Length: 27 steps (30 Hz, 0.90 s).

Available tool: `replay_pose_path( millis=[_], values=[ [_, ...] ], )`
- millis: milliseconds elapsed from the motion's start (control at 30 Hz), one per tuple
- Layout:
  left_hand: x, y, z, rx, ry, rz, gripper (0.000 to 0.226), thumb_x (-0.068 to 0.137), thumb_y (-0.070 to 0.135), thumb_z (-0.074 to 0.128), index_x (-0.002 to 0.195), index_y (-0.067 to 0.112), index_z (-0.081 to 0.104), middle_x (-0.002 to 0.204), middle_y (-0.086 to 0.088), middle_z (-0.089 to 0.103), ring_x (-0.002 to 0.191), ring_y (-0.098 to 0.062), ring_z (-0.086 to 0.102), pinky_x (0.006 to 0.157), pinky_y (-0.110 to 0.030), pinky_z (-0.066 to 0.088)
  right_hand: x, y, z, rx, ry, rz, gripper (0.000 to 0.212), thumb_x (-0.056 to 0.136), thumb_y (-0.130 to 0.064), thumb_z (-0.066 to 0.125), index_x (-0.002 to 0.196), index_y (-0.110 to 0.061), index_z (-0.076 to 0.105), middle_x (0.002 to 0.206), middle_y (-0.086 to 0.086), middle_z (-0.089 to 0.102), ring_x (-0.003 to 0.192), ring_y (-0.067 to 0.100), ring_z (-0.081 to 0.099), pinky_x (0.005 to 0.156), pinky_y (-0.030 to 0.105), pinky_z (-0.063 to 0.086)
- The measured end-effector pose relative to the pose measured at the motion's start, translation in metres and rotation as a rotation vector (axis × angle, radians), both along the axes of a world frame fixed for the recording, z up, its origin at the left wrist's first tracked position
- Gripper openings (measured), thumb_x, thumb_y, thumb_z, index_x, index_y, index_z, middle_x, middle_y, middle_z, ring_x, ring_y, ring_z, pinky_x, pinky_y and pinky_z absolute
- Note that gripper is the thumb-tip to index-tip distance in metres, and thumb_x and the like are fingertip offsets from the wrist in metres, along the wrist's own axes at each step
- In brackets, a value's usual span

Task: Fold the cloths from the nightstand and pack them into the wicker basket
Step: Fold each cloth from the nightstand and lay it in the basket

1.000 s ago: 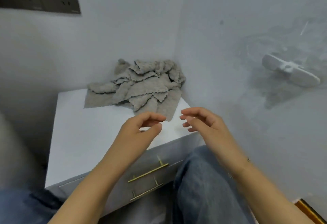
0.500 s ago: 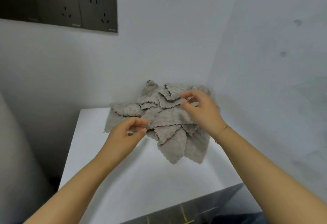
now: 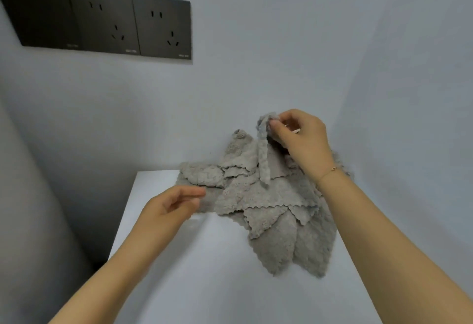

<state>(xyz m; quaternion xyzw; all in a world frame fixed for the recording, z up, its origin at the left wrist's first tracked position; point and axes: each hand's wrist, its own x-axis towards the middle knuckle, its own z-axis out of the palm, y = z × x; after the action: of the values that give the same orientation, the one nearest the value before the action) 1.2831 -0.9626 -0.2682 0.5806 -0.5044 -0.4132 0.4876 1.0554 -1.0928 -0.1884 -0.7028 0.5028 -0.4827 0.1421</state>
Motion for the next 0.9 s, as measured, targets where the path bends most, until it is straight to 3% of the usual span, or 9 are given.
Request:
replay_pose_path(
  millis=[167,333,433,567,633,733,800,833,900],
  values=[
    [0.003,0.014,0.008,-0.019,0.097,-0.001,0.027,0.077,0.038,0.076,0.104,0.038,0.071,0.109,0.016,0.071,0.106,-0.008,0.064,0.105,-0.042,0.045,0.022,0.03,0.04,0.148,-0.336,0.23,0.015,0.087,-0.016,0.071,0.087,-0.001,0.071,0.071,0.008,0.066,0.06,0.012,0.057,0.054,0.021,0.049],
    [-0.001,0.022,0.016,-0.096,0.182,-0.071,0.07,0.068,0.053,0.08,0.131,0.041,0.052,0.127,0.029,0.058,0.118,0.01,0.052,0.1,-0.021,0.044,0.046,0.062,0.052,0.332,-0.377,0.395,0.016,0.085,-0.015,0.074,0.082,0.0,0.067,0.068,0.008,0.068,0.056,0.016,0.064,0.052,0.023,0.055],
    [-0.002,0.02,0.016,-0.148,0.163,-0.053,0.075,0.066,0.047,0.079,0.134,0.045,0.047,0.131,0.034,0.052,0.12,0.02,0.044,0.091,-0.011,0.042,0.055,0.072,0.051,0.407,-0.387,0.443,0.017,0.085,-0.016,0.074,0.081,-0.002,0.066,0.063,0.005,0.067,0.057,0.015,0.066,0.056,0.022,0.056],
    [0.003,0.019,0.02,-0.263,0.243,0.063,0.031,0.079,0.028,0.068,0.106,0.013,0.07,0.096,0.004,0.073,0.094,-0.008,0.066,0.076,-0.017,0.051,0.067,0.076,0.045,0.43,-0.351,0.451,0.017,0.086,-0.015,0.072,0.078,-0.003,0.063,0.065,0.0,0.067,0.064,0.017,0.067,0.06,0.023,0.057],
    [0.008,0.02,0.025,-0.275,0.289,0.102,0.036,0.084,0.034,0.063,0.085,-0.002,0.065,0.079,-0.015,0.066,0.077,-0.017,0.063,0.074,-0.027,0.05,0.069,0.074,0.041,0.382,-0.292,0.408,0.02,0.087,-0.013,0.069,0.071,-0.007,0.06,0.088,-0.011,0.073,0.084,0.011,0.07,0.073,0.025,0.057],
    [0.018,0.02,0.029,-0.242,0.378,0.102,0.045,0.087,0.038,0.059,0.097,-0.004,0.066,0.095,-0.021,0.071,0.09,-0.029,0.068,0.09,-0.042,0.053,0.07,0.069,0.04,0.326,-0.242,0.402,0.033,0.089,-0.006,0.058,0.059,-0.015,0.047,0.122,-0.014,0.065,0.11,-0.003,0.059,0.092,0.022,0.043],
    [0.024,0.019,0.031,-0.199,0.44,0.104,0.049,0.087,0.039,0.058,0.108,-0.005,0.065,0.105,-0.023,0.071,0.099,-0.03,0.069,0.093,-0.043,0.054,0.07,0.067,0.038,0.338,-0.211,0.464,0.037,0.09,-0.002,0.053,0.058,-0.016,0.04,0.091,-0.023,0.069,0.09,-0.009,0.061,0.09,0.021,0.04],
    [0.027,0.019,0.032,-0.186,0.464,0.102,0.049,0.087,0.039,0.057,0.108,-0.004,0.065,0.105,-0.023,0.071,0.098,-0.028,0.069,0.089,-0.041,0.057,0.069,0.067,0.038,0.337,-0.19,0.488,0.038,0.091,0.0,0.052,0.059,-0.015,0.038,0.067,-0.024,0.062,0.07,-0.01,0.058,0.085,0.019,0.041],
    [0.032,0.021,0.033,-0.171,0.508,0.08,0.041,0.09,0.037,0.053,0.108,0.004,0.069,0.105,-0.015,0.073,0.097,-0.024,0.071,0.079,-0.032,0.06,0.071,0.066,0.036,0.327,-0.174,0.541,0.036,0.092,-0.002,0.056,0.062,-0.014,0.04,0.049,-0.019,0.045,0.052,-0.004,0.046,0.071,0.011,0.041]
  ],
)
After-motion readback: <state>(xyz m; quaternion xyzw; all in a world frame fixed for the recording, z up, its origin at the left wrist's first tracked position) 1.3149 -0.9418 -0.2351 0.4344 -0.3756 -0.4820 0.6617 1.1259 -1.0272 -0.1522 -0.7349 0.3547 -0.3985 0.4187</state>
